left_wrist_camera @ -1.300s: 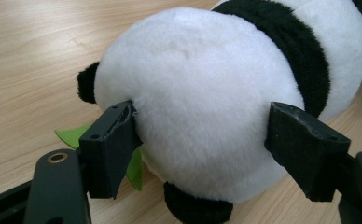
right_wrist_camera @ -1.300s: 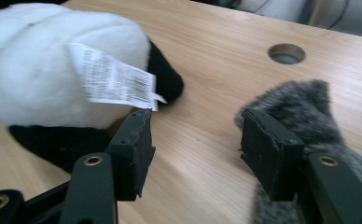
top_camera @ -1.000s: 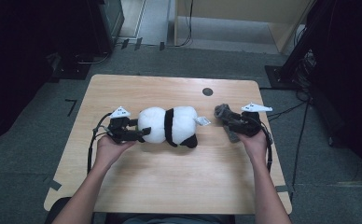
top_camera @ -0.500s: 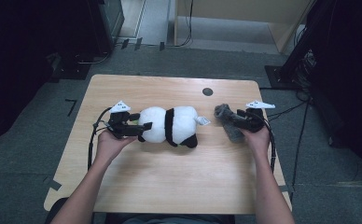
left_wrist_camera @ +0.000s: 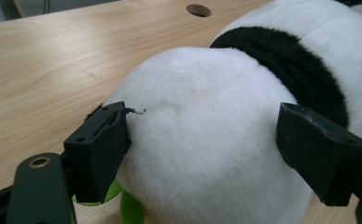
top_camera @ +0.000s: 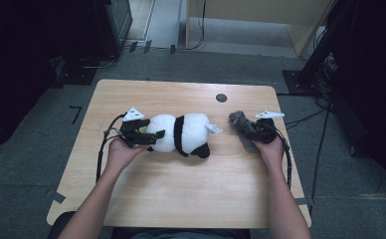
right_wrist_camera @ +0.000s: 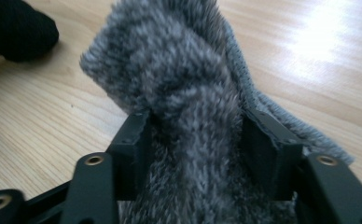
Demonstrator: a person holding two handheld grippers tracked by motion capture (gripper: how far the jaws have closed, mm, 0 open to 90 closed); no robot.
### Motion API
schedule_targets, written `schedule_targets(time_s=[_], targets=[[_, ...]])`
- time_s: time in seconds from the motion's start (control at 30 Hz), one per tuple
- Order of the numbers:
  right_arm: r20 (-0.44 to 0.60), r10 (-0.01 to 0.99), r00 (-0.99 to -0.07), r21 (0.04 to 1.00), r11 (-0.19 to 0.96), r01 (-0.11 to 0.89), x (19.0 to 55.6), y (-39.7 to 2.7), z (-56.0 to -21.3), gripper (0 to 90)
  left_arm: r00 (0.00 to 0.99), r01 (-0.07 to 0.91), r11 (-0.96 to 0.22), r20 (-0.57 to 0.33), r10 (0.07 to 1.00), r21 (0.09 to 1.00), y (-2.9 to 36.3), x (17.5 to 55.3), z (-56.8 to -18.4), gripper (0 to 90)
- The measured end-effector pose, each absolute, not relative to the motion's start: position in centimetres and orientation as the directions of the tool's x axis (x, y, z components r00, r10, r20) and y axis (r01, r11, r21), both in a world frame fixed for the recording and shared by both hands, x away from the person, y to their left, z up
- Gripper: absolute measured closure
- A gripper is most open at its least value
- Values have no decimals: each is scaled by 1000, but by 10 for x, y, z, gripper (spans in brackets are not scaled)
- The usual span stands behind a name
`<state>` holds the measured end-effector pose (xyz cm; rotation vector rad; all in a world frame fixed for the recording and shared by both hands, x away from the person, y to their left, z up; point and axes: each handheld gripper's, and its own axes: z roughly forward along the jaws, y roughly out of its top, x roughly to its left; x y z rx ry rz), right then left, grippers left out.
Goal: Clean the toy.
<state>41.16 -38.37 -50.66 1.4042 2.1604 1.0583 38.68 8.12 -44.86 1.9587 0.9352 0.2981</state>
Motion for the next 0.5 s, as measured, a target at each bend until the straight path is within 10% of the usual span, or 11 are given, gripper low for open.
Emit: schedule_targets(time_s=[0.13,0.5], targets=[[96,891,-444,742,233,628,412,-383,-511,470,652,570,-266,-231,723,778,82,393,-455,65],[87,898,-431,738,232,633,411,-381,-516,469,673,522,-279,-188,716,806,84,389,-461,127]])
